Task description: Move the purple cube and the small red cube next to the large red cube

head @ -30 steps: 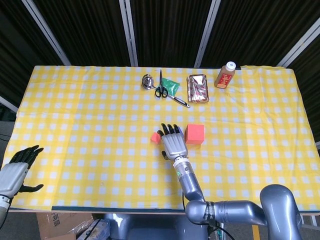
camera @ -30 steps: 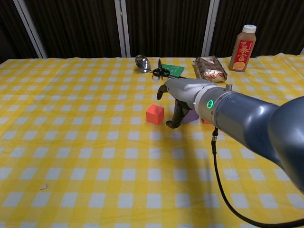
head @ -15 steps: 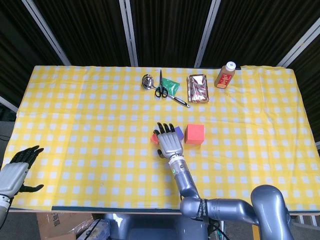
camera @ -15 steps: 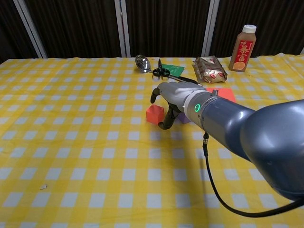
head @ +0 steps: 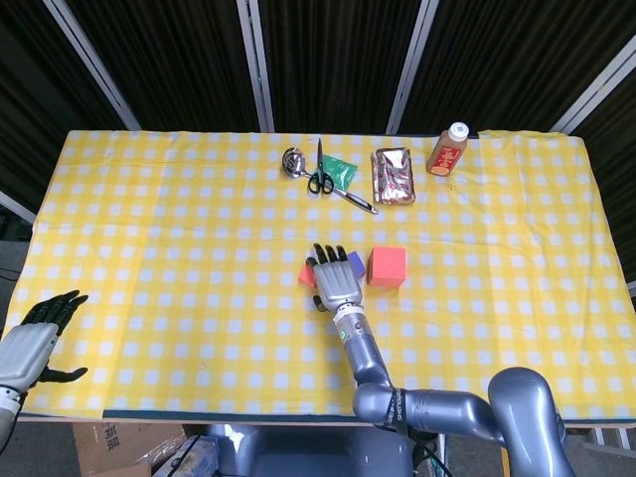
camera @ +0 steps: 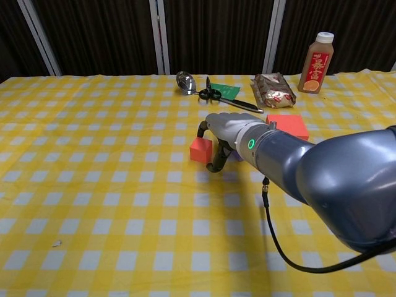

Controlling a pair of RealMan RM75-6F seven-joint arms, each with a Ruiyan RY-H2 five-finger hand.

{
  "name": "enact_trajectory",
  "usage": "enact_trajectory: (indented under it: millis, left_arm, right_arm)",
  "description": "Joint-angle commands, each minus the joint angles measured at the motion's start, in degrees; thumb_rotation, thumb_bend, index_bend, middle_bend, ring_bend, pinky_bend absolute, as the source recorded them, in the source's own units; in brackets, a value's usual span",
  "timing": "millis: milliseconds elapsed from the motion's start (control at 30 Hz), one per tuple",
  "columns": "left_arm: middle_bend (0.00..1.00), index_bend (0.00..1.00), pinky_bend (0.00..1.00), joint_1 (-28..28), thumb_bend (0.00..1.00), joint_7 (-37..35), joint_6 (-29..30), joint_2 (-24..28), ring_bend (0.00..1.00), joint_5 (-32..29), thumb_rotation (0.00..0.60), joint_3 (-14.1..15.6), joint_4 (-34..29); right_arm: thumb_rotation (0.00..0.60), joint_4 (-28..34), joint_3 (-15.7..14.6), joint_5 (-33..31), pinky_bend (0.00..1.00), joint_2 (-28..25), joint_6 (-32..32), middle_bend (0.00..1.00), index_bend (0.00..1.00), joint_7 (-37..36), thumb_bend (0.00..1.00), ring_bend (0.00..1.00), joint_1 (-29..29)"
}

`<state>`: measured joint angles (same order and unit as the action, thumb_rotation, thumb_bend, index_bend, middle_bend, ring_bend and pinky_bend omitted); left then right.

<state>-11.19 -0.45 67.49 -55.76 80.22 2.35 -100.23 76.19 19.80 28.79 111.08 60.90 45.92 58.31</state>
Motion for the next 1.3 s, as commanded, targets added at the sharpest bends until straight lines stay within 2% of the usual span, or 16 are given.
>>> enact_trajectory:
  millis: [33,233,400,633,867,1100,1300]
  left_arm:
    - [0.0,0.0,0.06,-0.02,0.04,0.07,0.01,-0.01,0.0,0.03,0.6,0.01,-0.02]
    - [0.0,0.0,0.06,0.01,0.04,0.15,0.13,-0.02,0.0,0.1,0.6,0.05,-0.09]
    - [0.0,0.0,0.06,0.02,0.04,0.12,0.17,-0.03,0.0,0.14,0.6,0.06,-0.09]
    - [0.0,0.0,0.06,-0.07,0.04,0.34,0.02,-0.04,0.0,0.02,0.6,0.08,-0.13]
    - [0.0,0.0,0.06,-0.17,0.04,0.4,-0.28,-0.01,0.0,-0.35,0.6,0.06,-0.27]
    - [0.0,0.0,0.06,-0.24,0.04,0.32,-0.4,0.04,0.0,-0.51,0.6,0.02,-0.37]
    - [0.0,0.0,0.06,-0.33,0.04,0.26,-0.68,0.12,0.0,-0.69,0.6,0.06,-0.46]
  right_arm:
    - [0.6,0.23,-0.13,-0.05,0.0,0.14,-0.07,0.03,0.25,-0.11,0.42,0.0,-0.07]
    - [0.6,1.5,-0.32,0.67,0.0,-0.02,0.6,0.03,0.25,-0.28,0.42,0.0,-0.21]
    - [0.6,1.99,-0.21,1.46,0.0,-0.17,1.26,0.03,0.35,-0.86,0.42,0.0,-0.44]
    - [0.6,1.95,-0.33,1.56,0.0,-0.07,1.18,0.03,0.38,-1.46,0.42,0.0,-0.8]
    - [0.6,1.14,-0.42,1.69,0.0,0.3,0.81,0.03,0.47,-2.0,0.44,0.0,-0.96]
    - [0.6,0.62,-0.31,2.92,0.0,0.07,-0.15,0.03,0.48,-2.74,0.47,0.0,-0.78]
    - [0.6,-1.06,-1.53,7.28,0.0,-0.79,-2.42,0.03,0.49,-4.72,0.47,0.0,-0.61]
